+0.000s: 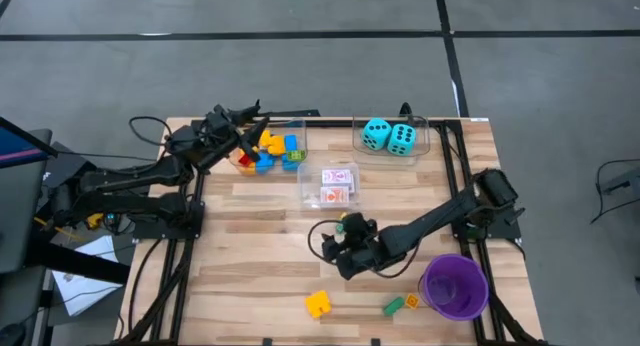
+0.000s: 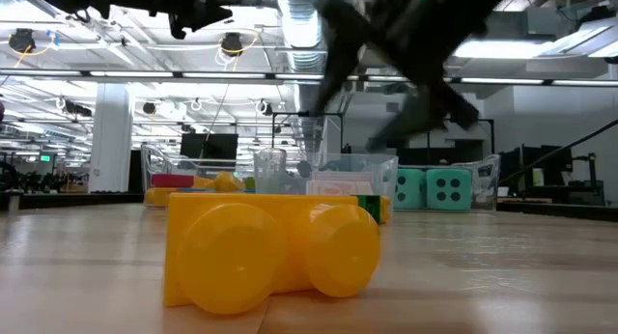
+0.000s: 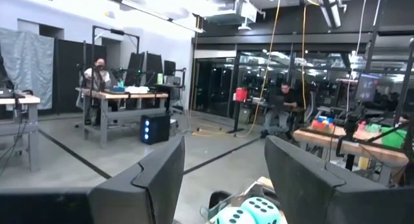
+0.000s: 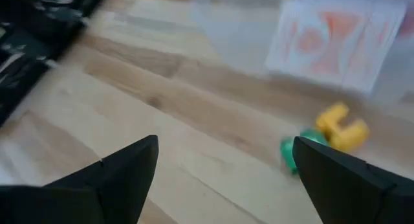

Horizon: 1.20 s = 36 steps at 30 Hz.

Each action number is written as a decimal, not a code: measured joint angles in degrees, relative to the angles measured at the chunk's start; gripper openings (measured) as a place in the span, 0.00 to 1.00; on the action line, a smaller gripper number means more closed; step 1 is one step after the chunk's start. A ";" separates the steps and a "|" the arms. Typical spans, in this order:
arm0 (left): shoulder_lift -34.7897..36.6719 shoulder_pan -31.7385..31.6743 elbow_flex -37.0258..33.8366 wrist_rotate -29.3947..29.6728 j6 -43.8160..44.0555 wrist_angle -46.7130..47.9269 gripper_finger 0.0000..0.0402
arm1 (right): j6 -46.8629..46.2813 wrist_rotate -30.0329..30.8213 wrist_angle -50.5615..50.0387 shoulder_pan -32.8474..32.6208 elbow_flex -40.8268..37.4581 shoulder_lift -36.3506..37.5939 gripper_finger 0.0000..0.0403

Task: Pick & Place Toys
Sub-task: Put the green game piece into the top left transparent bin

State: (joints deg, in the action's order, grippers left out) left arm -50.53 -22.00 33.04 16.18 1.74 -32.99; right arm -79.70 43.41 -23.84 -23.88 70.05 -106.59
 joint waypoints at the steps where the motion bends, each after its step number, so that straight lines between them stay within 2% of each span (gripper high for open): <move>1: -0.04 0.00 0.00 -0.02 0.00 -0.15 0.52 | -2.11 -0.04 -0.36 0.00 -0.06 -1.09 0.87; 4: -0.06 0.00 0.00 0.00 0.00 0.01 0.52 | -8.49 -0.01 -0.38 0.00 0.61 -5.11 0.87; 9: -0.08 0.00 -0.02 -0.03 0.00 0.01 0.52 | -18.05 0.30 -7.50 -0.04 3.63 -9.17 0.87; 13: -0.08 0.09 -0.02 -2.36 0.00 0.05 0.52 | -21.80 0.39 -12.46 0.29 6.07 -11.92 0.87; 14: -0.08 0.09 -0.02 -3.30 0.00 -0.16 0.52 | -22.14 0.36 -14.64 0.34 6.35 -12.38 0.87; 19: -0.08 0.18 -0.02 -6.05 0.04 -0.56 0.52 | -23.01 0.23 -13.45 0.92 7.51 -15.25 0.87; 29: -0.08 1.51 -0.02 -6.58 0.02 -0.57 0.52 | -25.41 1.71 -15.34 1.38 7.62 -16.48 0.86; 36: -0.08 1.51 -0.02 -6.56 0.02 -0.53 0.52 | -26.86 2.36 -16.65 2.61 7.48 -16.59 0.74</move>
State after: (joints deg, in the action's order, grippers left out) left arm -50.61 -20.49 33.01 9.63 1.76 -33.52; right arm -106.56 45.77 -40.49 -21.27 77.53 -123.17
